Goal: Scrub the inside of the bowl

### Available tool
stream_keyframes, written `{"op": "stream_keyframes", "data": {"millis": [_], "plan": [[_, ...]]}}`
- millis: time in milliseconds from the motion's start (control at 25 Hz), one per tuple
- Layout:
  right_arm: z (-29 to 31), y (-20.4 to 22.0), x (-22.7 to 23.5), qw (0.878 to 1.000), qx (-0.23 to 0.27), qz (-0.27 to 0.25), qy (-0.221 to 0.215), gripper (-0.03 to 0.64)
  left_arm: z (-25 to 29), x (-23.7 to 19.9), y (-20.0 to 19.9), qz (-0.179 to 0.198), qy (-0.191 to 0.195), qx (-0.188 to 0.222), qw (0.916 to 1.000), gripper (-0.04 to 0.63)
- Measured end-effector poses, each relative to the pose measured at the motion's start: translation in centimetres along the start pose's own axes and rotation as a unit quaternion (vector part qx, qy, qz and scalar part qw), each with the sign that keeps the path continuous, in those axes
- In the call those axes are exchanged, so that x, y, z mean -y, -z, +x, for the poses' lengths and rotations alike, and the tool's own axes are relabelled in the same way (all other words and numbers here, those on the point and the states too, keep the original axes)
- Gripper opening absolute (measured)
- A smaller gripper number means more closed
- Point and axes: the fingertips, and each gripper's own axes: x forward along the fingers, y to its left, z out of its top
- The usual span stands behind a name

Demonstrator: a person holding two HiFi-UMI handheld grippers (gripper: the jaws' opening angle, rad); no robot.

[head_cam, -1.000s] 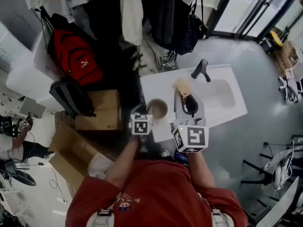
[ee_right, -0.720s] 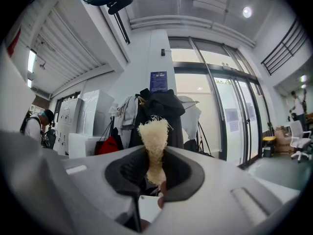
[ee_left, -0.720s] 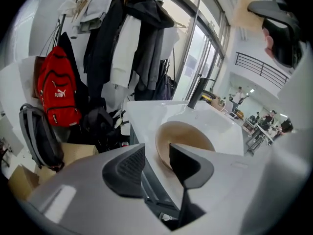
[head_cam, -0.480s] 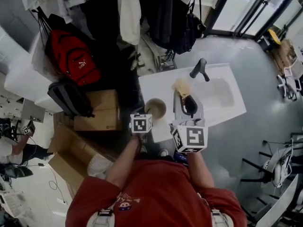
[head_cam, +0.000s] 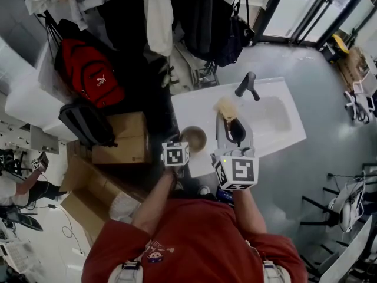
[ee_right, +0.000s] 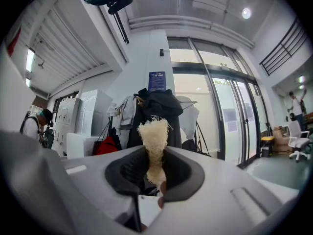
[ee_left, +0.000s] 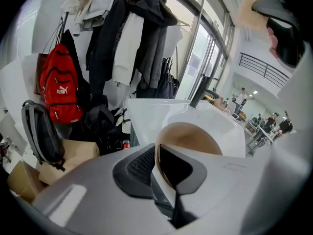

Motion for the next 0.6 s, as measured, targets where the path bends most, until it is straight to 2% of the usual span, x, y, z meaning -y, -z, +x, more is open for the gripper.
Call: {"op": "stream_keyframes", "data": {"millis": [360,600], "plan": [[-0.3,0.1,0.2,1.000,0.000,0.001,0.003,0.075,0.0,0.4,-0.1,0.000,0.005,0.005,1.0000,0.035],[-0.6,0.1,0.4,1.000,0.000,0.000,0.004,0.075,-0.8,0.3,-1.4,-0.003,-0.005,0.027,0.9996,0.026]]}}
